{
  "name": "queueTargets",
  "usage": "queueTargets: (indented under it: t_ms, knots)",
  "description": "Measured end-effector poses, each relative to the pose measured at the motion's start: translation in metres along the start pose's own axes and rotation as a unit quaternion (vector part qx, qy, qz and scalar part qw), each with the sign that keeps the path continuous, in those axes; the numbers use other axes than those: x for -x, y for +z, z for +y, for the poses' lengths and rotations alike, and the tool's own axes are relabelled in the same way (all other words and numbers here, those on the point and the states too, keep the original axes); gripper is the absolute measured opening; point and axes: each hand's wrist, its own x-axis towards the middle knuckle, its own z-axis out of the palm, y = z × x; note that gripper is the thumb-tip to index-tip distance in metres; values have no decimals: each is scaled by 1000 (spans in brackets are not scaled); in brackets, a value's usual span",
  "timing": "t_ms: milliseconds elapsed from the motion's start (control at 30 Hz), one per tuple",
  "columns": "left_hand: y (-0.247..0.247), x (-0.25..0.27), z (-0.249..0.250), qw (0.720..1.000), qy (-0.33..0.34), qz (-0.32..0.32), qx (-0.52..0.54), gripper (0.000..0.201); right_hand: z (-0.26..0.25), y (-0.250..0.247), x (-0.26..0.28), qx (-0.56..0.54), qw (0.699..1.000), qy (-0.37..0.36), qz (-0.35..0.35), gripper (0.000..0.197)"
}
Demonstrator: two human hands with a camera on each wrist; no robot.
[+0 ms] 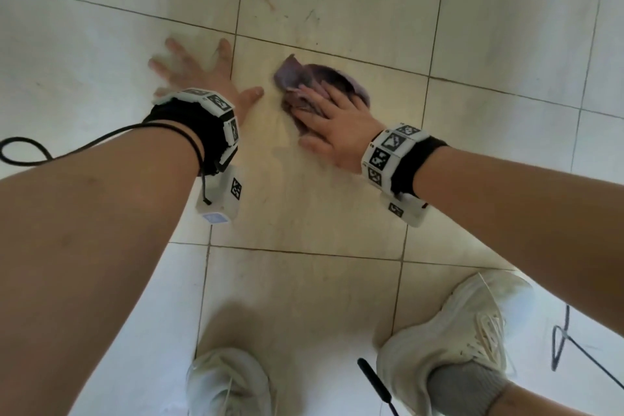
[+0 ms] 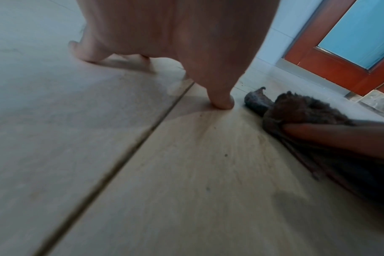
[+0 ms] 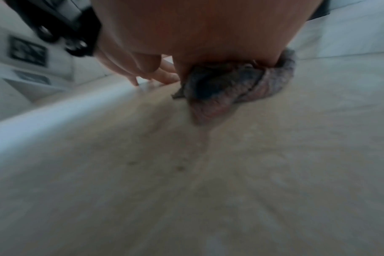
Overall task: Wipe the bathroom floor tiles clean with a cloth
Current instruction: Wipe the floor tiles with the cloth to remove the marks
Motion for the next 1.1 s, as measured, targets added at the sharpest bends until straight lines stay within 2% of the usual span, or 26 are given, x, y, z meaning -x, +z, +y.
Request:
queueTargets:
  t_ms: [133,200,267,333,400,467,533,600,633,667,767,800,867,933,1000,1100]
  knots:
    - [-2,2,1,1000,-1,-9,-3,91,-49,40,32,9,988,-154,11,63]
    - [-2,2,0,1000,-1,-4,-6,91,-62,64,52,47,978,-198,-38,74]
    - [-1,2,0,1000,4,1,-7,91,-43,72,63,87,967,-227,-75,74]
    - [0,3,-1,1000,3,1,-4,90,-9,66,61,106,961,-246,-73,69]
    - [1,2,-1,1000,6,-1,-5,90,28,57,53,120,970,-205,-49,67]
    - [-1,3,-2,1000,4,-2,-6,90,55,35,39,115,984,-128,-44,71]
    - [-1,4,-1,1000,7,-2,-10,90,66,15,29,84,995,-33,-31,82]
    - [-1,4,-1,1000,7,-2,-9,90,60,1,20,17,999,22,-18,93]
    - [-1,4,-1,1000,6,-1,-9,90,49,0,17,-2,1000,18,-22,94]
    - [-1,4,-2,1000,7,0,-10,89,31,4,18,4,1000,-16,-21,91]
    - [-3,5,-3,1000,9,2,-8,86,-31,39,31,38,983,-179,23,76]
    - [-2,4,-4,1000,8,4,-6,85,-45,49,41,56,978,-202,-6,77]
    - [0,5,-4,1000,10,10,-6,84,-43,64,58,81,972,-213,-59,81]
    - [2,4,-4,1000,10,15,-6,85,-7,65,63,107,964,-235,-60,78]
    - [2,4,-3,1000,6,14,-7,85,35,56,59,129,966,-211,-75,75]
    - [0,5,-2,1000,5,12,-7,86,83,29,41,121,986,-98,-65,79]
